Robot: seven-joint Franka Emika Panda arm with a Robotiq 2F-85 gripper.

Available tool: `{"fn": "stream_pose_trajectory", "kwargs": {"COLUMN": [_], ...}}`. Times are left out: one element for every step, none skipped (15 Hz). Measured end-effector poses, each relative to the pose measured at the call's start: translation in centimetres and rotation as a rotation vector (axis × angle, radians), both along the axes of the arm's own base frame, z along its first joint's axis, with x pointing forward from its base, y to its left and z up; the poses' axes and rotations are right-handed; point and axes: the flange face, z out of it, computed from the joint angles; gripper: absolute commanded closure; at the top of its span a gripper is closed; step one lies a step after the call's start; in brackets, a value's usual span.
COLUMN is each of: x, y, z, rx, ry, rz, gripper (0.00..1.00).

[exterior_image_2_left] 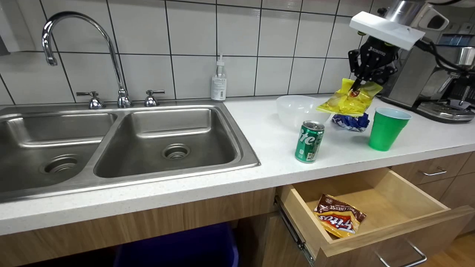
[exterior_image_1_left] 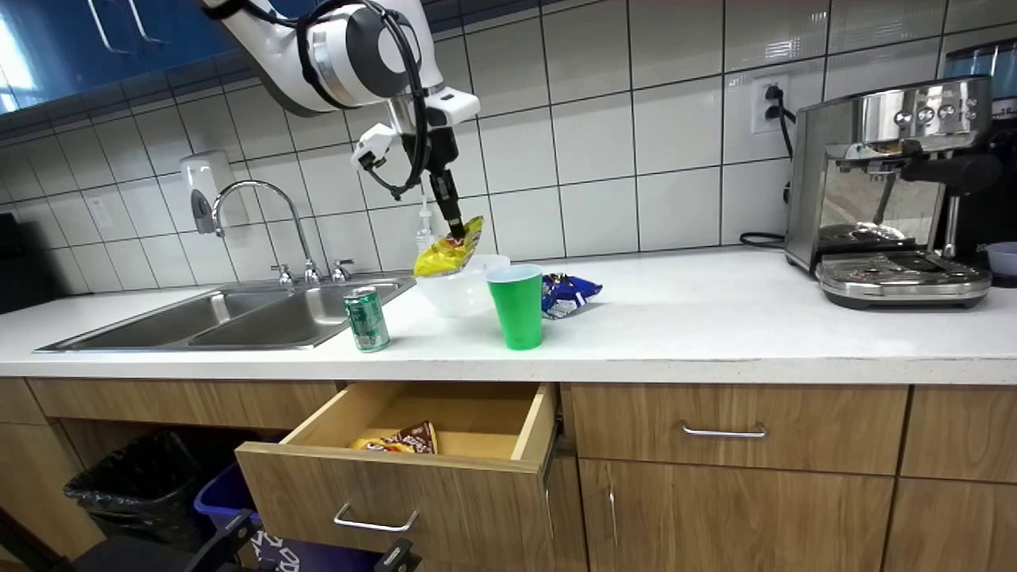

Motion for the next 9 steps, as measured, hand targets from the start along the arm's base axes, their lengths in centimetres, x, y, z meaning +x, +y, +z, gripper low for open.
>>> {"fn": "stream_pose_trajectory", "kwargs": {"x": [-0.6,-1.1,-1.7,-2.2,-2.7,-3.2,-3.7,-4.2,-4.6], "y": [0.1,0.2,0.3,0.4,0.6,0.7,0.8,0.9,1.0], "z": [-0.3,-0.5,-0.8,-1.0,-1.1,-1.3,-1.5,-1.7,-2.0], "rx": [-0.004,-0.009,-0.012,-0.015,-0.018,-0.019,-0.02,-0.02,-0.02], "ry": [0.004,0.008,0.012,0.016,0.021,0.026,0.032,0.038,0.045], "rz": [0.006,0.013,0.02,0.028,0.035,0.042,0.049,0.055,0.062], "gripper": [1.0,1.0,1.0,1.0,1.0,1.0,1.0,1.0,1.0]}}
